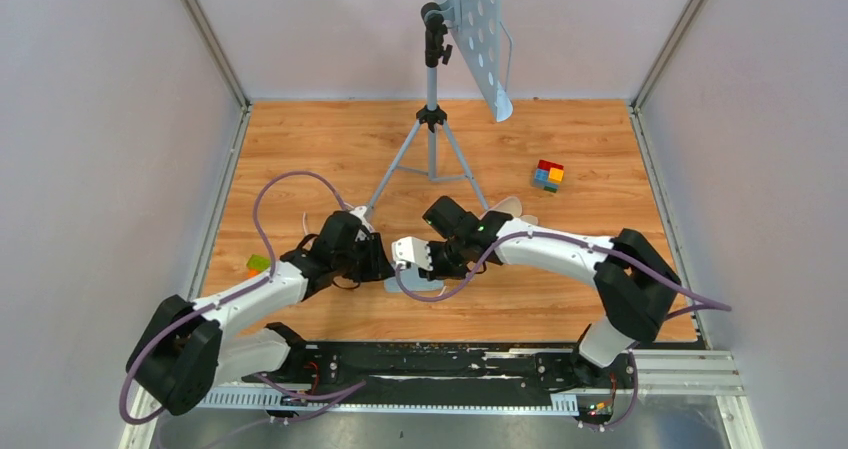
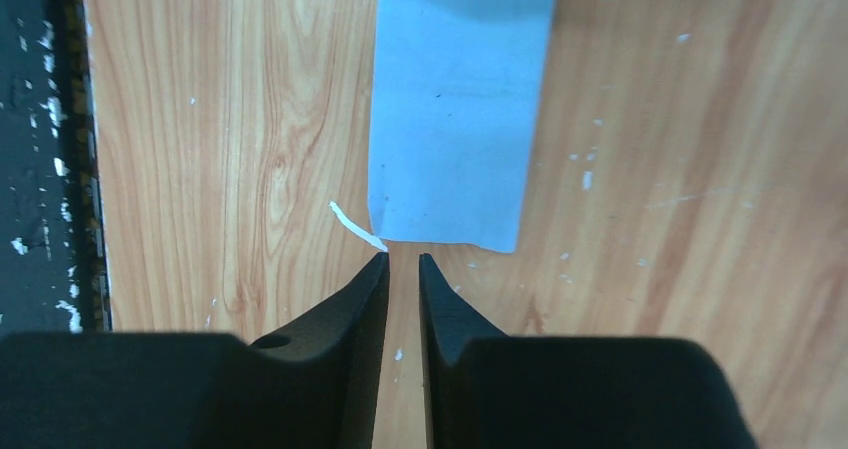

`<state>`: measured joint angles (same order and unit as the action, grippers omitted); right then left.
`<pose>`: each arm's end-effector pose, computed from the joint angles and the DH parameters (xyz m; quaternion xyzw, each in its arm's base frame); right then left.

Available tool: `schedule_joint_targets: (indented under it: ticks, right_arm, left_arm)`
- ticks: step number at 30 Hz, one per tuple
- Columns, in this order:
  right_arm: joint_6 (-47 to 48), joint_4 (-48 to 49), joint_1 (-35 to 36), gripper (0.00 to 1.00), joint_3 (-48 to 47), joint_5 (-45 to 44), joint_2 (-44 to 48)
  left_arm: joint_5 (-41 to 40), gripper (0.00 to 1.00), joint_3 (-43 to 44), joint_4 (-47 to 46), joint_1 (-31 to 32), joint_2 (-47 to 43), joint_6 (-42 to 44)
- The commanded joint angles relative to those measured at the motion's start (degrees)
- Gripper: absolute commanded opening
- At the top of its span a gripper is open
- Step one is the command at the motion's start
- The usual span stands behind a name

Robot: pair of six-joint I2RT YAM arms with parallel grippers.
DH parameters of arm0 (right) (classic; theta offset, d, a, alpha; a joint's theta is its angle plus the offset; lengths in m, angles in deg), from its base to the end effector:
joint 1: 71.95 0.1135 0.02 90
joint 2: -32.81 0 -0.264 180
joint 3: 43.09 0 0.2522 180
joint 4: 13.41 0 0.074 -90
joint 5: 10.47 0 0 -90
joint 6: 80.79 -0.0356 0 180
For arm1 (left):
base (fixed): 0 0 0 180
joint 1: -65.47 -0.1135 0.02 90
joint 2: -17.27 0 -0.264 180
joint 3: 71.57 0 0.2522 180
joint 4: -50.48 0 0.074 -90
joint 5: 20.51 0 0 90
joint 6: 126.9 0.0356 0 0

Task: Organize the sunglasses
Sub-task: Fold the glasses cleaning cloth at the center of the board.

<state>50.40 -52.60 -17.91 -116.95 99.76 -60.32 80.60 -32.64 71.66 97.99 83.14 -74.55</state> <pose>0.1830 0.2733 0.2023 -0.7320 0.6034 0.1979 0.2470 0.1731 -0.1185 0.1591 -0.0070 0.9302 -0.2784 0.2391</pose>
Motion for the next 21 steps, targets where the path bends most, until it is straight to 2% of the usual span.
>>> schedule_joint_targets:
  ticks: [1, 6, 10, 21]
  right_arm:
    - [-1.98, -1.79, -2.31, 0.21, -1.74, 2.62, 3.9]
    - [-1.95, -1.93, -7.33, 0.21, -2.63, 5.06, 1.72]
    - [-2.22, -1.9, -9.5, 0.26, -3.82, 6.35, -0.17]
    - [0.26, -4.14, -13.76, 0.29, -2.04, 9.07, 3.63]
  left_arm:
    - [-3.52, 0.43, 3.83, 4.44, 0.37, -4.99, 1.7]
    - [-6.74, 0.48, 6.92, 6.53, 0.35, -0.74, 4.83]
    - [-6.93, 0.49, 8.59, 6.46, 0.17, 4.77, 6.8]
    - [-7.02, 0.52, 15.1, 9.73, -1.91, 12.6, 11.66]
